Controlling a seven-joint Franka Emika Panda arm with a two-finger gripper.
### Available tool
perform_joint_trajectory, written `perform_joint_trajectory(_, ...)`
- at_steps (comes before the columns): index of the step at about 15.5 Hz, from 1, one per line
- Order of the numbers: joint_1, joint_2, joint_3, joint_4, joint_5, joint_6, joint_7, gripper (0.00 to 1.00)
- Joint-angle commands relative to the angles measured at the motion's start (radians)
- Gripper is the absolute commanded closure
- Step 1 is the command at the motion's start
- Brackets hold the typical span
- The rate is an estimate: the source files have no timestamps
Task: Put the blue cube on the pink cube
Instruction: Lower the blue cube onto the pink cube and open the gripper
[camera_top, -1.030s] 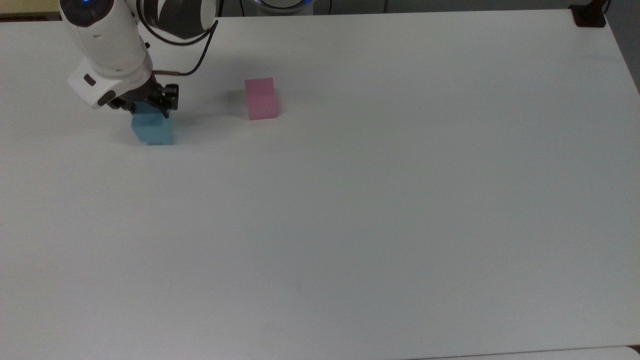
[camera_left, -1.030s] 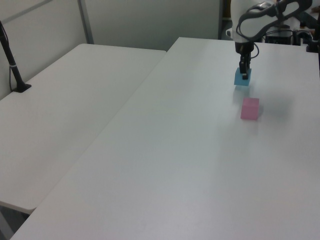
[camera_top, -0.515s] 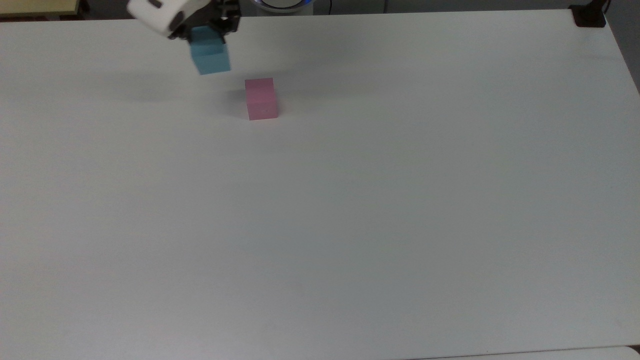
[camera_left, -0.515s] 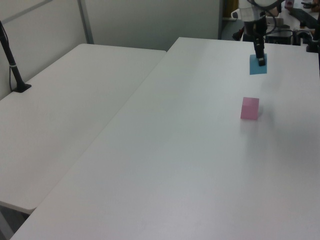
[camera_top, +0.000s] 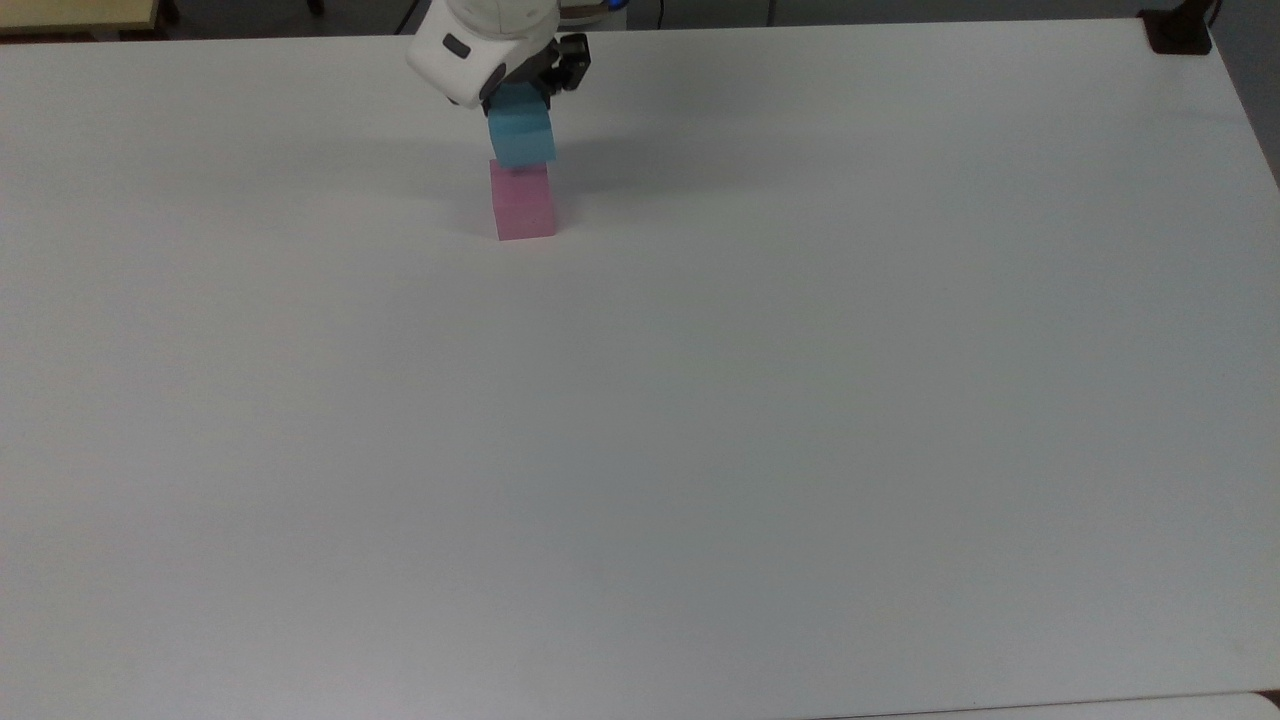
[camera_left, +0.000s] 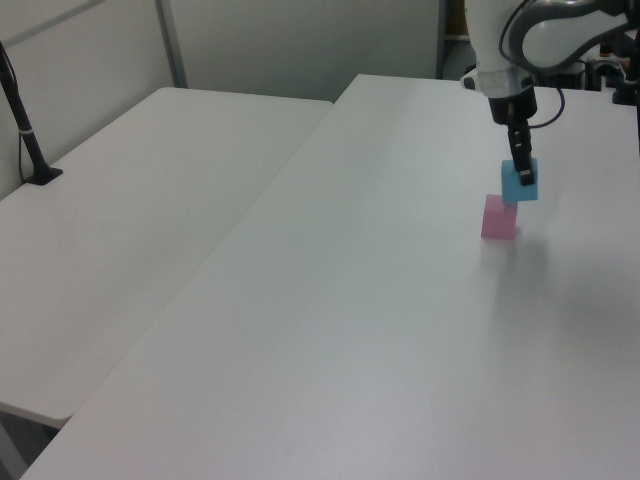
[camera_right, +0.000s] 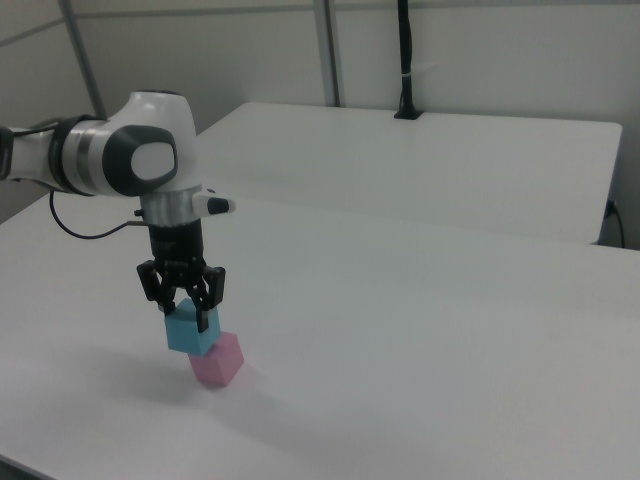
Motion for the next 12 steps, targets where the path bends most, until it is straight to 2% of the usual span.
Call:
perform_joint_trajectory(1, 0.011, -0.003, -0.007, -0.036, 0.014, 0.108, 0.062, 0.49)
perform_joint_trajectory(6, 0.011, 0.023, -0.007, -0.035, 0.012, 0.144, 0.064, 0.49)
perform_joint_trajectory(8, 0.011, 0.032, -0.007, -0.035, 0.003, 0.141, 0.064, 0.46)
perform_joint_trajectory(9, 0.011, 0.034, -0.007, -0.033, 0.002, 0.141, 0.064, 0.37)
perform_joint_trajectory(11, 0.007, 0.034, -0.007, -0.032, 0.000, 0.136, 0.062, 0.09)
perform_joint_trajectory(12, 0.004, 0.032, -0.007, -0.030, 0.000, 0.132, 0.062, 0.00)
